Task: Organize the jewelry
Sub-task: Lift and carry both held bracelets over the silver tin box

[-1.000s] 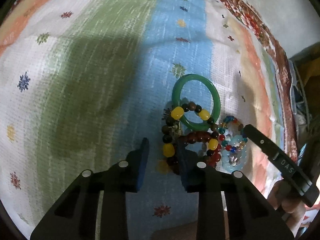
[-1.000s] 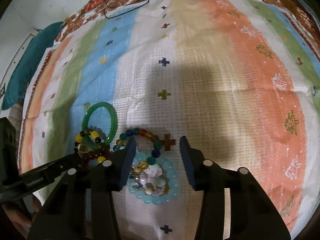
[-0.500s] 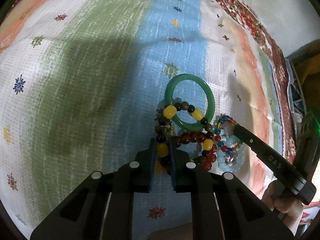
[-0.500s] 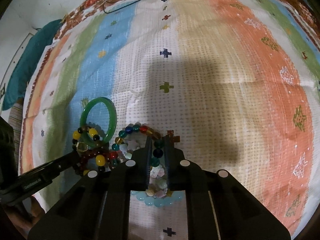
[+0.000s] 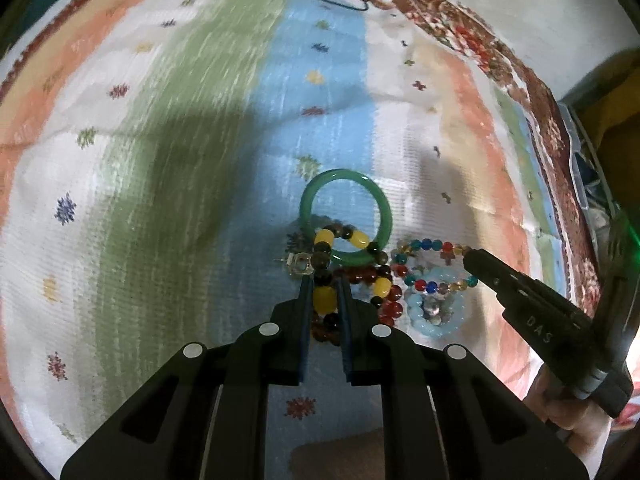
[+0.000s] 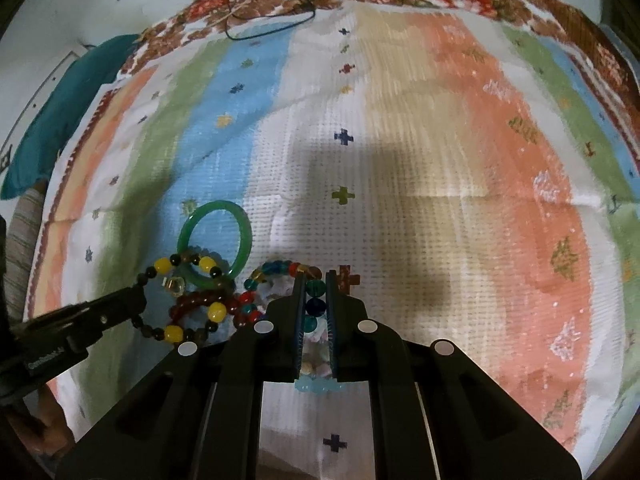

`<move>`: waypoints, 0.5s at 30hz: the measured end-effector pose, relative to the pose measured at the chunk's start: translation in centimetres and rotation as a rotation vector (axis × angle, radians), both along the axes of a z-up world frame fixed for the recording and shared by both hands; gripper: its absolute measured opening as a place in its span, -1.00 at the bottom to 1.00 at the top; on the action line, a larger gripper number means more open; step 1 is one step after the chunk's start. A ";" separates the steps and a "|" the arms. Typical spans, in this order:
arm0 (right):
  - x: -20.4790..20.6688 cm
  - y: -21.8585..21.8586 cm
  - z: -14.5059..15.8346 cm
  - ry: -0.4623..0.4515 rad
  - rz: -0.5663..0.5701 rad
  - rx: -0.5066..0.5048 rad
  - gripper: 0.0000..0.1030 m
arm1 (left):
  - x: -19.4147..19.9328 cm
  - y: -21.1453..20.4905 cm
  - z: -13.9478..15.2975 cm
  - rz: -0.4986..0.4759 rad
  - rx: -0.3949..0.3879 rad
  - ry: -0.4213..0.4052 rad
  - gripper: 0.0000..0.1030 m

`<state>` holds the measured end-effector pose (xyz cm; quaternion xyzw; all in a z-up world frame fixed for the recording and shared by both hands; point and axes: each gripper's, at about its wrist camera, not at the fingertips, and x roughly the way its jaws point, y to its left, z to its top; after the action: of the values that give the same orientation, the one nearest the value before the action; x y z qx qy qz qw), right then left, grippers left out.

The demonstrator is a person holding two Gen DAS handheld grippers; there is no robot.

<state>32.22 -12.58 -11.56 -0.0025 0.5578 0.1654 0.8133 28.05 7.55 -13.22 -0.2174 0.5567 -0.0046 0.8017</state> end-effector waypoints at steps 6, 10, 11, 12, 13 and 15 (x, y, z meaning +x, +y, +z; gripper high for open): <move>-1.4 0.0 1.2 -0.045 0.026 -0.052 -0.79 | -0.2 -0.8 1.3 -0.026 0.060 -0.022 -0.78; -2.2 -0.9 2.2 -0.066 0.027 -0.058 -0.79 | -0.4 -1.4 2.3 -0.042 0.112 -0.047 -0.78; -2.4 -1.0 2.5 -0.073 0.028 -0.061 -0.79 | -0.5 -1.6 2.7 -0.047 0.123 -0.056 -0.78; -2.5 -1.1 2.8 -0.081 0.027 -0.064 -0.79 | -0.6 -1.8 3.0 -0.050 0.131 -0.063 -0.78; -2.7 -1.2 3.2 -0.092 0.028 -0.067 -0.79 | -0.7 -2.0 3.3 -0.055 0.140 -0.070 -0.78; -3.1 -1.4 3.8 -0.105 0.027 -0.070 -0.79 | -0.8 -2.5 4.0 -0.077 0.185 -0.087 -0.77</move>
<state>29.17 -13.96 -7.80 -0.0472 0.5198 0.1564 0.8385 27.28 5.07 -9.22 -0.1206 0.5271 0.0066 0.8412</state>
